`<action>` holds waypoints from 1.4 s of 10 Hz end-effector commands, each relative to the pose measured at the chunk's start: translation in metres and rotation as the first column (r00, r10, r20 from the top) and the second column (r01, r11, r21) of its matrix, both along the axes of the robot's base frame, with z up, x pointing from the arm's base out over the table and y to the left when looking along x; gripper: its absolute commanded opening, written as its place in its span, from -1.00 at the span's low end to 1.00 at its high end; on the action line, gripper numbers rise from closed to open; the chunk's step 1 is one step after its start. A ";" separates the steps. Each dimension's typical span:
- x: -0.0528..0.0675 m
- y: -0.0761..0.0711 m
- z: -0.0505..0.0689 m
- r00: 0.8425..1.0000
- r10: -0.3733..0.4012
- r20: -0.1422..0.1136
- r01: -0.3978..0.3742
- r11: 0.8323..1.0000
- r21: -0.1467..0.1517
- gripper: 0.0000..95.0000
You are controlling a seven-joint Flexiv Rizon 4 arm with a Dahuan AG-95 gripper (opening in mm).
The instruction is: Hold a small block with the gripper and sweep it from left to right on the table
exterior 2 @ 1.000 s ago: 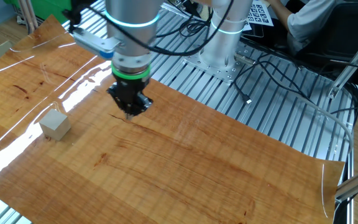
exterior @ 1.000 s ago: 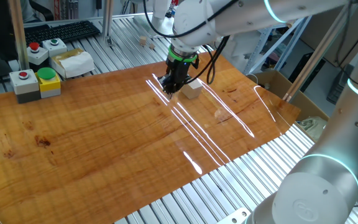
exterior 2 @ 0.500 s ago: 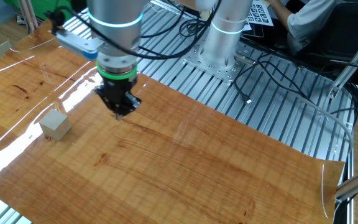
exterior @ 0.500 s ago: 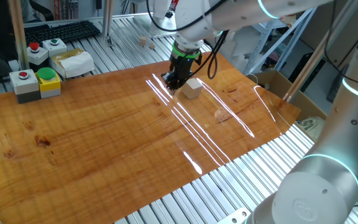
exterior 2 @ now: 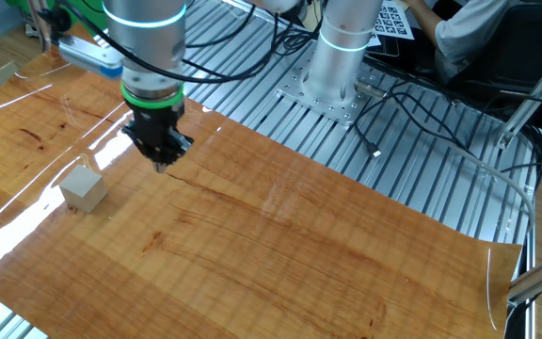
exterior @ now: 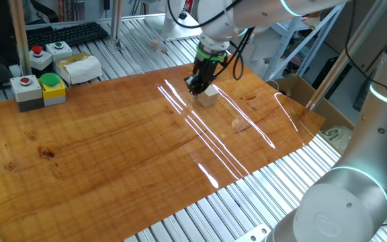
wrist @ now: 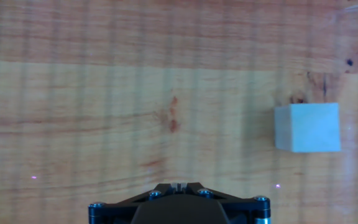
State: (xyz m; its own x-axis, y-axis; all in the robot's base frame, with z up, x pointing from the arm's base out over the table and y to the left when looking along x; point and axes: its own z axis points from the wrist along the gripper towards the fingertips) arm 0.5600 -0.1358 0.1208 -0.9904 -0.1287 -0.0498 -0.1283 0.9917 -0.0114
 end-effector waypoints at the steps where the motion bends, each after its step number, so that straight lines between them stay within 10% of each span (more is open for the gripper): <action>1: 0.003 -0.007 -0.002 1.000 -0.010 -0.008 0.010 1.000 0.003 -1.00; 10: 0.007 -0.023 -0.004 0.999 -0.033 -0.008 0.033 0.999 0.010 -1.00; 14: 0.007 -0.023 -0.004 0.987 -0.158 -0.010 0.159 0.987 0.012 -1.00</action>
